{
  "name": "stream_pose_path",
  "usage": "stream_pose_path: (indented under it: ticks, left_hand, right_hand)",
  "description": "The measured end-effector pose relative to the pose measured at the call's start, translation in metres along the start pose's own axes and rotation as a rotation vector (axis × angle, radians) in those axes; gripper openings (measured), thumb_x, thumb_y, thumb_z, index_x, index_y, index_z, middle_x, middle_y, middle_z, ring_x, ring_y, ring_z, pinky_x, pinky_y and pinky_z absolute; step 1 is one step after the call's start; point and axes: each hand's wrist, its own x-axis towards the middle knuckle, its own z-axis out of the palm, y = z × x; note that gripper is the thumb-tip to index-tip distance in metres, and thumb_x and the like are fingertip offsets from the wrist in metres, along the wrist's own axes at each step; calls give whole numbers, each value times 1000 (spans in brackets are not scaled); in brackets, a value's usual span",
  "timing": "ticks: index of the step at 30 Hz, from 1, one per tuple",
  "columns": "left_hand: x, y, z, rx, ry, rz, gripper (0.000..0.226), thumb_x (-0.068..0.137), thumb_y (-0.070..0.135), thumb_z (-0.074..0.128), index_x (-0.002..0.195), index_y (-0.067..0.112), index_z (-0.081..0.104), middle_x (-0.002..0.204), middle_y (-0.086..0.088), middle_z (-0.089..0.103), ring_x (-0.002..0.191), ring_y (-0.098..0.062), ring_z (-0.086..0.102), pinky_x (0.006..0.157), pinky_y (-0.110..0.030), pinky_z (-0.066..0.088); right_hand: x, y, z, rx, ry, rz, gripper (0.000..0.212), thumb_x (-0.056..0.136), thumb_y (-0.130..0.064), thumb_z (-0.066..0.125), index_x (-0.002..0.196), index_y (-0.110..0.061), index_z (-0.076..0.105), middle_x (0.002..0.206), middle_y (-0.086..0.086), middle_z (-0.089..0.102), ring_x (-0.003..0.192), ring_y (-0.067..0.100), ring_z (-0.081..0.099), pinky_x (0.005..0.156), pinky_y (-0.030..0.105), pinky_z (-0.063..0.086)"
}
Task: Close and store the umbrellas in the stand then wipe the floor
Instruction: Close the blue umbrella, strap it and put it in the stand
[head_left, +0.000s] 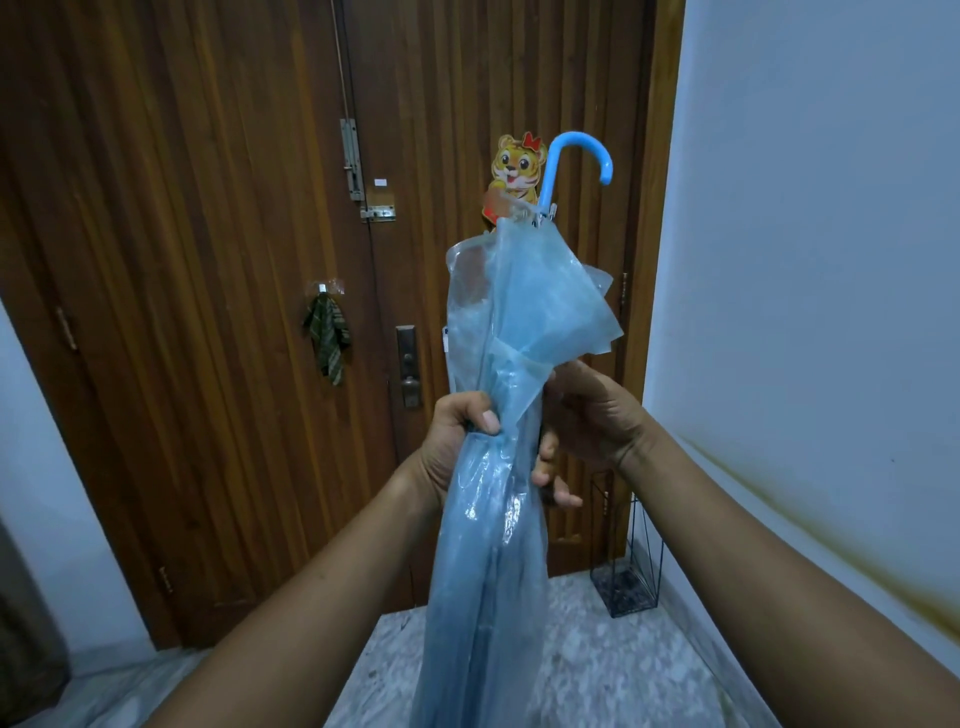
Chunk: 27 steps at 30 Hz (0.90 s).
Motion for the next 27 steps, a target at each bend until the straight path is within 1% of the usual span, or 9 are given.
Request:
stream_pose_path:
  ticks: [3, 6, 8, 11, 15, 17, 20, 24, 27]
  left_hand:
    - [-5, 3, -8, 90, 63, -45, 51, 67, 20, 50, 110, -7, 56, 94, -28, 63, 87, -44, 67, 89, -55, 51]
    - [-16, 6, -28, 267, 386, -36, 55, 76, 32, 59, 120, 0, 60, 105, -22, 63, 92, -36, 65, 87, -45, 49]
    - [-23, 2, -40, 493, 568, -69, 53, 82, 43, 66, 120, 7, 65, 106, -12, 67, 91, -28, 63, 84, -38, 47]
    - [-20, -13, -43, 710, 811, 19, 34, 92, 39, 63, 111, 13, 71, 101, -4, 75, 90, -20, 70, 74, -30, 50]
    - [-6, -30, -34, 674, 815, 146, 38, 81, 28, 57, 106, 2, 70, 108, -14, 72, 110, -33, 65, 96, -44, 48]
    - [-2, -31, -29, 814, 731, 103, 46, 74, 25, 69, 117, 8, 63, 110, -8, 71, 107, -26, 66, 91, -35, 53]
    - [1, -37, -29, 926, 730, 82, 72, 61, 20, 93, 124, 20, 57, 112, 1, 71, 103, -13, 69, 86, -27, 57]
    - [-2, -40, -28, 911, 925, 108, 26, 69, 0, 81, 91, 9, 68, 80, -2, 71, 71, -12, 70, 60, -22, 55]
    - [-1, -31, -26, 859, 1031, 120, 22, 66, -11, 68, 78, 8, 66, 67, -3, 65, 60, -16, 64, 52, -27, 52]
  right_hand:
    - [6, 0, -4, -91, 131, -6, 53, 62, -18, 93, 107, -2, 69, 104, 12, 71, 94, 27, 70, 84, 42, 57]
    - [6, -5, -9, -289, 385, -35, 45, 66, -17, 90, 98, 2, 65, 97, 11, 73, 88, 26, 70, 79, 46, 52]
    - [2, -6, -8, -450, 561, -80, 23, 74, -7, 83, 76, -6, 60, 81, 4, 72, 78, 17, 72, 65, 37, 58]
    - [0, 3, -5, -570, 761, -136, 30, 79, 2, 80, 67, -9, 55, 69, 1, 67, 62, 5, 68, 52, 18, 52]
    - [6, 21, -10, -647, 912, -130, 26, 76, -10, 85, 68, -10, 60, 82, 16, 72, 82, 27, 73, 74, 40, 62]
    - [9, 22, -8, -633, 919, -100, 25, 74, -15, 86, 70, -11, 62, 89, 15, 75, 90, 30, 74, 81, 47, 62]
    - [10, 19, 3, -514, 841, -58, 26, 78, -7, 83, 73, -9, 58, 96, 21, 75, 94, 34, 74, 77, 39, 63]
    - [1, 6, 16, -574, 606, 91, 31, 75, -19, 87, 66, -13, 58, 95, 25, 69, 92, 35, 71, 65, 38, 58]
    - [-5, -4, 21, -665, 615, 108, 27, 76, -19, 86, 69, -10, 62, 86, 14, 71, 79, 23, 71, 61, 30, 59]
